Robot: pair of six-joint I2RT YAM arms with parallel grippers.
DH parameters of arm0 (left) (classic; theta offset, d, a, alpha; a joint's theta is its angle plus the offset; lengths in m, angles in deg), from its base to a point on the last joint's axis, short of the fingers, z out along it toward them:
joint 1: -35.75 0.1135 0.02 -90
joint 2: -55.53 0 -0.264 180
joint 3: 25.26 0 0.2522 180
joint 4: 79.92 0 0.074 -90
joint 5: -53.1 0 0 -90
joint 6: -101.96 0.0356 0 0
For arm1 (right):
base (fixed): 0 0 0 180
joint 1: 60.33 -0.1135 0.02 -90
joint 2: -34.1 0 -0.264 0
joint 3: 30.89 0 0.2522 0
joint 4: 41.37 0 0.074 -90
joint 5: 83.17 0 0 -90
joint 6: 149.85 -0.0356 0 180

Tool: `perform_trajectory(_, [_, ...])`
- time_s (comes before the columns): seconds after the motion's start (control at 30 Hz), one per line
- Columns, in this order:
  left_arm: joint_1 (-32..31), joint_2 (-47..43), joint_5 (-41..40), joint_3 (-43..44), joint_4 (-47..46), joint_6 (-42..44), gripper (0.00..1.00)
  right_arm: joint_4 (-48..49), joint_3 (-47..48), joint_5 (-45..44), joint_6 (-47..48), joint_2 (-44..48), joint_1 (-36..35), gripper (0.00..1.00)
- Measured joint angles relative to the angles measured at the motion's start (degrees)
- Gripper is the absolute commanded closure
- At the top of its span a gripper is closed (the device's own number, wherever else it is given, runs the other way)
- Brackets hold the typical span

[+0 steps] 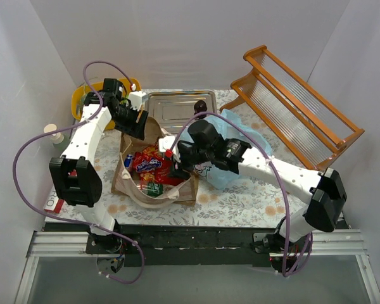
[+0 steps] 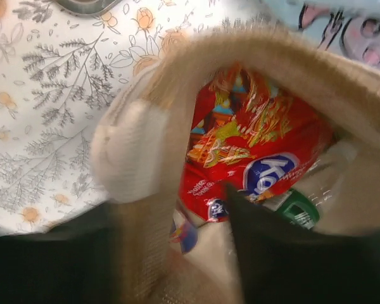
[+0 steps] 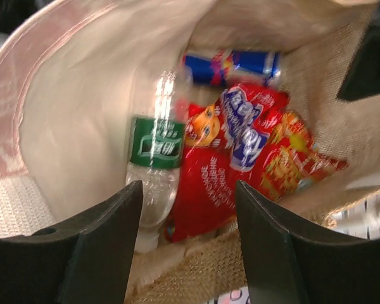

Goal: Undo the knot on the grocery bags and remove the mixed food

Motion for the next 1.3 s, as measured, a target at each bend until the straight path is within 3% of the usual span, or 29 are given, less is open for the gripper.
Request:
perform_trajectory(0.03, [0.0, 0.4, 0.5, -0.1, 0.7, 0.4, 0.9, 0.0, -1.8, -0.7, 1.3, 0.9, -0.6, 0.33])
perform_trajectory(0.1, [0.0, 0.6, 1.4, -0.6, 2.3, 2.3, 1.0, 0.0, -3.7, -2.4, 3.9, 3.0, -0.9, 0.33])
perform_trajectory(0.37, [0.1, -8.7, 7.6, -8.4, 2.7, 1.3, 1.0, -1.5, -5.5, -6.4, 12.1, 7.4, -0.7, 0.37])
perform_trajectory(0.53, [0.0, -24.5, 6.9, -14.8, -0.1, -2.7, 1.0, -4.2, 2.0, -3.9, 14.7, 0.8, -1.5, 0.43])
perform_trajectory(0.7, [-0.4, -35.6, 4.8, -19.6, -3.5, -5.1, 1.0, -4.7, 10.5, -0.3, 16.1, -8.8, -3.4, 0.44])
perform_trajectory(0.8, [-0.4, -36.9, 4.1, -20.4, -4.7, -5.7, 1.0, -5.0, 10.9, 0.4, 16.2, -12.3, -4.5, 0.38])
perform_trajectory(1.03, [-0.3, -35.9, 3.4, -23.4, -7.1, -7.1, 1.0, -4.5, 9.7, -3.0, 16.2, -15.5, -6.0, 0.43])
perform_trajectory(1.1, [-0.3, -36.0, 3.4, -24.0, -7.8, -7.7, 1.0, -3.3, 9.7, -4.0, 16.5, -15.5, -6.0, 0.39])
perform_trajectory(1.17, [-0.3, -36.0, 3.4, -24.3, -8.2, -8.3, 1.0, 0.8, 8.2, -5.4, 17.6, -14.8, -6.0, 0.31])
perform_trajectory(1.3, [-0.3, -36.0, 3.5, -24.3, -8.4, -9.4, 1.0, 8.3, 1.3, -9.0, 21.8, -11.4, -6.0, 0.29])
